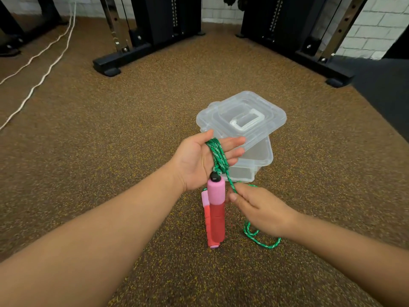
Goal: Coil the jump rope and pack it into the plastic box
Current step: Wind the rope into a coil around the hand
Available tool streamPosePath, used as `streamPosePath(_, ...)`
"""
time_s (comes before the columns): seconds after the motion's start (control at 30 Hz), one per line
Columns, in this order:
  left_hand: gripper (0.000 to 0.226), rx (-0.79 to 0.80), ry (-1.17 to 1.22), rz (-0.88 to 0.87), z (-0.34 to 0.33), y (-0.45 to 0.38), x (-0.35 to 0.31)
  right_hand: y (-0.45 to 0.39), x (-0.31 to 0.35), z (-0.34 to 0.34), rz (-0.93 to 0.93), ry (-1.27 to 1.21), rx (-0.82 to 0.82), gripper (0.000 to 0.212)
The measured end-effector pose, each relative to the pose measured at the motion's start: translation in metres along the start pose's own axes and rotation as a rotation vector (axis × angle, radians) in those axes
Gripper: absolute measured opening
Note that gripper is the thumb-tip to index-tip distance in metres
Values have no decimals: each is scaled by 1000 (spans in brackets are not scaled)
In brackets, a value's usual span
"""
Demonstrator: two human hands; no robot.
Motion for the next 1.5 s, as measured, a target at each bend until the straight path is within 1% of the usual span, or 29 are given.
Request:
streamPosePath(0.1,65,-1,-23,2,-3,-2,0,1,13,7,87,68,22,23)
streamPosePath(0.2,74,-12,-59,37,-4,-4,7,3,22,19,141,8,3,32)
streamPosePath(0.27,79,-13,-103,76,-5,-5,14,5,25,27,168,-42,13,31)
streamPosePath(0.37,80,-48,-325,121,-2,-5,20,6,33,38,213,-71,25,36)
streamPosePath(0.43,79,-90,-515,172,4,-5,26,5,29,46,175,-202,26,35)
streamPosePath(0.5,79,-102,-671,215,8,-3,31,3,24,56,95,-337,-1,31)
streamPosePath(0.6,83,12,-805,267,3,2,41,-1,11,76,6,-456,-126,28)
streamPosePath(0.67,85,71,-811,317,0,5,46,-4,4,81,-36,-501,-177,26)
streamPosePath(0.73,80,111,-807,325,-7,7,47,-7,-3,79,-79,-555,-201,26)
streamPosePath(0.87,49,194,-753,318,-18,14,47,-10,-18,74,-168,-537,-254,28)
streamPosePath(0.93,42,171,-699,288,-19,15,43,-9,-24,72,-191,-527,-277,28)
streamPosePath(1.03,41,107,-596,218,-15,11,33,-6,-29,65,-226,-555,-296,28)
streamPosePath(1.2,44,38,-439,156,-7,7,19,1,-31,52,-224,-560,-237,34)
streamPosePath(1.3,45,-5,-370,132,-1,6,12,5,-37,46,-219,-676,-249,38)
streamPosePath(1.37,46,-24,-323,112,3,6,8,6,-38,43,-201,-725,-255,37)
streamPosePath(1.43,48,-54,-283,86,8,6,3,7,-35,40,-163,-707,-255,34)
streamPosePath(1.5,48,-90,-261,51,12,5,-3,8,-36,38,-139,-622,-264,35)
Point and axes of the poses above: each hand's wrist, its own y-axis away from the middle knuckle, its own z-axis out of the back of the hand, x = y × z, the point moved 8 cm from there along -y, towards the middle knuckle, and after that the axes turned 7 degrees about z, right-handed, at the moved point
